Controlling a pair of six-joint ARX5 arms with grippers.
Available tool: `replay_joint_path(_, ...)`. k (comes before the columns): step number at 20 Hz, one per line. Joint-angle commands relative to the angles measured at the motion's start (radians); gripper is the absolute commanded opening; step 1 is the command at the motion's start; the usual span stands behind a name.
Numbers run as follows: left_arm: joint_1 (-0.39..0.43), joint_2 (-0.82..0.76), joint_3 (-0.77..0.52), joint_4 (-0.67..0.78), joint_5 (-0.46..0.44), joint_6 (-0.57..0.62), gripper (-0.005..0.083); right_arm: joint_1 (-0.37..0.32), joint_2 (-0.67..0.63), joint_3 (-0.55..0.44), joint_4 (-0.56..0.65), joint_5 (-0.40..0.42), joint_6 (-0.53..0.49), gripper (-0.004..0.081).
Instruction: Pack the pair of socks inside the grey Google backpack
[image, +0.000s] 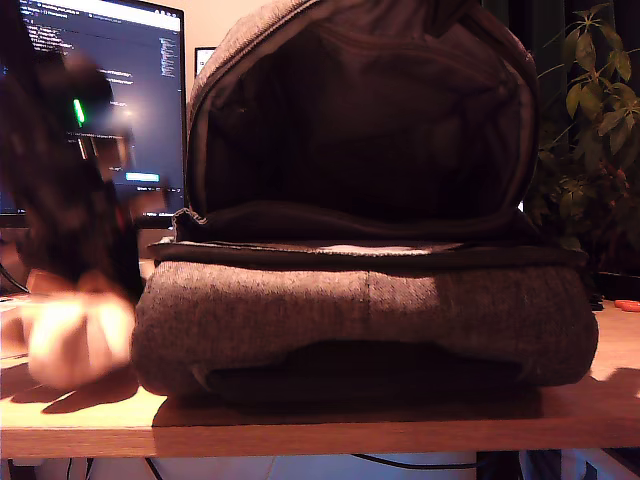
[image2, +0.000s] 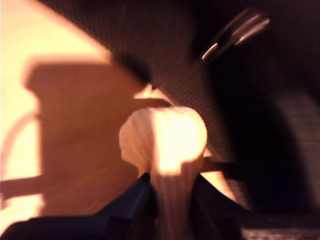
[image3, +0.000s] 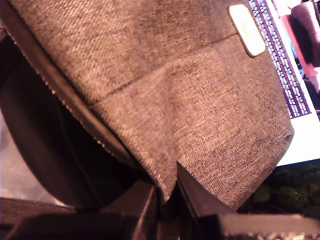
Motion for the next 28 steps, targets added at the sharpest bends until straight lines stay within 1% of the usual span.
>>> replay_joint_path(1, -0.005, -0.074, 0.006, 0.002, 0.006, 0.005, -0.0024, -0.013, -0.024, 0.033, 0.035, -0.008, -0.003, -0.0013)
replay_joint_path(5, -0.04, -0.189, 0.005, -0.039, 0.007, 0.016, -0.0023, -0.036, -0.024, 0.07, 0.066, -0.012, -0.029, -0.0013)
replay_joint_path(7, -0.069, -0.236, 0.005, -0.047, 0.004, 0.017, -0.0023, -0.05, -0.024, 0.101, 0.065, -0.036, -0.029, -0.0013)
replay_joint_path(9, -0.108, -0.286, 0.005, -0.044, 0.004, 0.037, -0.0023, -0.061, -0.024, 0.135, 0.063, -0.043, -0.03, -0.0013)
replay_joint_path(10, -0.131, -0.309, 0.005, -0.04, 0.004, 0.072, -0.0023, -0.065, -0.024, 0.146, 0.062, -0.059, -0.029, -0.0013)
replay_joint_path(11, -0.16, -0.331, 0.005, -0.039, 0.003, 0.072, -0.0023, -0.068, -0.023, 0.154, 0.063, -0.063, -0.03, -0.0013)
replay_joint_path(12, -0.188, -0.351, 0.005, -0.041, -0.004, 0.144, -0.0023, -0.071, -0.023, 0.159, 0.062, -0.063, -0.03, -0.0013)
replay_joint_path(15, -0.276, -0.41, 0.005, -0.04, -0.031, 0.23, -0.0023, -0.079, -0.023, 0.163, 0.061, -0.062, -0.049, -0.0013)
replay_joint_path(16, -0.305, -0.428, 0.005, -0.038, -0.048, 0.243, -0.0023, -0.084, -0.023, 0.163, 0.06, -0.062, -0.048, -0.0013)
replay_joint_path(17, -0.336, -0.446, 0.005, -0.038, -0.061, 0.294, -0.0023, -0.087, -0.023, 0.163, 0.06, -0.062, -0.048, -0.0013)
replay_joint_path(19, -0.39, -0.474, 0.005, -0.039, -0.068, 0.333, -0.0023, -0.092, -0.023, 0.163, 0.062, -0.067, -0.048, -0.0013)
replay_joint_path(20, -0.415, -0.484, 0.005, -0.039, -0.068, 0.333, -0.0023, -0.092, -0.023, 0.163, 0.061, -0.072, -0.048, -0.0013)
replay_joint_path(21, -0.436, -0.496, 0.005, -0.039, -0.068, 0.418, -0.0023, -0.092, -0.023, 0.163, 0.062, -0.078, -0.049, -0.0013)
replay_joint_path(22, -0.46, -0.504, 0.005, -0.038, -0.069, 0.418, -0.0023, -0.092, -0.023, 0.163, 0.062, -0.081, -0.049, -0.0013)
replay_joint_path(23, -0.488, -0.51, 0.005, -0.04, -0.085, 0.476, -0.0023, -0.092, -0.023, 0.163, 0.062, -0.084, -0.049, -0.0013)
replay_joint_path(25, -0.552, -0.515, 0.005, -0.046, -0.141, 0.476, -0.0023, -0.092, -0.023, 0.164, 0.073, -0.098, -0.049, -0.0013)
replay_joint_path(26, -0.583, -0.515, 0.005, -0.046, -0.172, 0.55, -0.0023, -0.092, -0.023, 0.171, 0.073, -0.105, -0.048, -0.0013)
replay_joint_path(27, -0.615, -0.514, 0.005, -0.046, -0.202, 0.55, -0.0023, -0.092, -0.023, 0.184, 0.074, -0.105, -0.048, -0.0013)
replay_joint_path(28, -0.643, -0.513, 0.005, -0.044, -0.237, 0.581, -0.0023, -0.092, -0.023, 0.202, 0.072, -0.106, -0.048, -0.0013)
